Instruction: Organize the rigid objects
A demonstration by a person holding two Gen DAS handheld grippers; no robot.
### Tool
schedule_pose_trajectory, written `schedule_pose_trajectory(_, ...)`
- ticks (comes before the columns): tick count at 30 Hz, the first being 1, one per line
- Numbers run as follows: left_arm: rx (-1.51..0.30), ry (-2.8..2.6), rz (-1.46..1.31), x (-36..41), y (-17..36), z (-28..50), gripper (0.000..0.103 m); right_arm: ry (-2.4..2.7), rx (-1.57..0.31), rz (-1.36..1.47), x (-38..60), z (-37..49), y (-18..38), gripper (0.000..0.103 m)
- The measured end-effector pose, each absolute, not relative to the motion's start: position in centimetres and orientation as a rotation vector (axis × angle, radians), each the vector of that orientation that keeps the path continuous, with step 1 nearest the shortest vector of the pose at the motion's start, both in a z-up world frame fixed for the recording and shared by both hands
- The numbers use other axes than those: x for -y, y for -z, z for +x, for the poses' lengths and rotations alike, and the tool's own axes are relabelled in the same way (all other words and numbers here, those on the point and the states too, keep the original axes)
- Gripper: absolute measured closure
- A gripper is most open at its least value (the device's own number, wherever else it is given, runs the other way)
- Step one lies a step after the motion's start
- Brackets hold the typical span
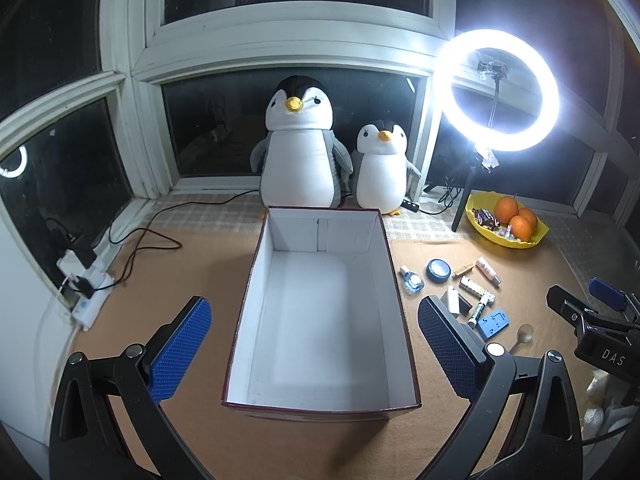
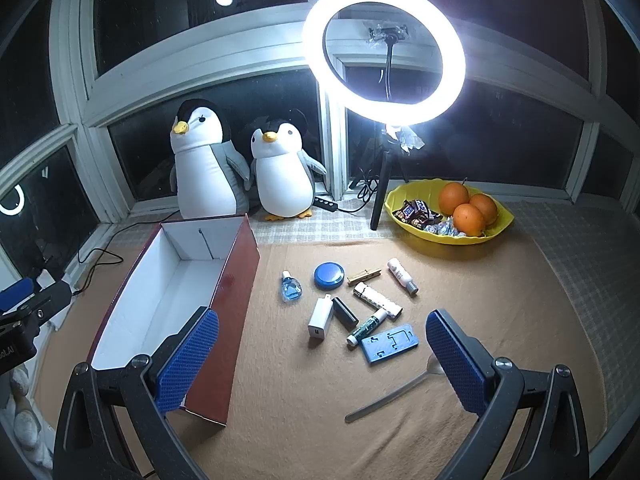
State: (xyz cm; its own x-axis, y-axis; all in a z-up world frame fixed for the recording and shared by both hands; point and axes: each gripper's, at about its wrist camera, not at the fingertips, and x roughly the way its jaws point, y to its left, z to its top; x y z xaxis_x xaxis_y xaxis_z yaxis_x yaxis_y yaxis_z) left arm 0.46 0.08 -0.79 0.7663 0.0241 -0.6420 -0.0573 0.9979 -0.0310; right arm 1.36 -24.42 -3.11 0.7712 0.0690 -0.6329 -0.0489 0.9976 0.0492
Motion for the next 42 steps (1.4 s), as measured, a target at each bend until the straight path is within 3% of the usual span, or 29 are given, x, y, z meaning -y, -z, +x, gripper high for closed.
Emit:
schedule_pose_trajectory(13,-0.746,-0.092,-0.048,-1.5,2.3,1.6,0.000,-0.067,-0.710,0.039,25.0,2.3,4.0,0.001)
schedule_pose_trajectory(29,-0.894,-0.244,-0.077,-6.5,7.8,2.6,0.001,-0.070,-0.757,0.023,26.4,3.4,6.2,0.001)
schedule_pose_trajectory(42,-0.985,-0.290,-0.093,-8.2,11.2,3.5,0.001,0.051,-0.846,0.042,33.2,1.8,10.8,0.001)
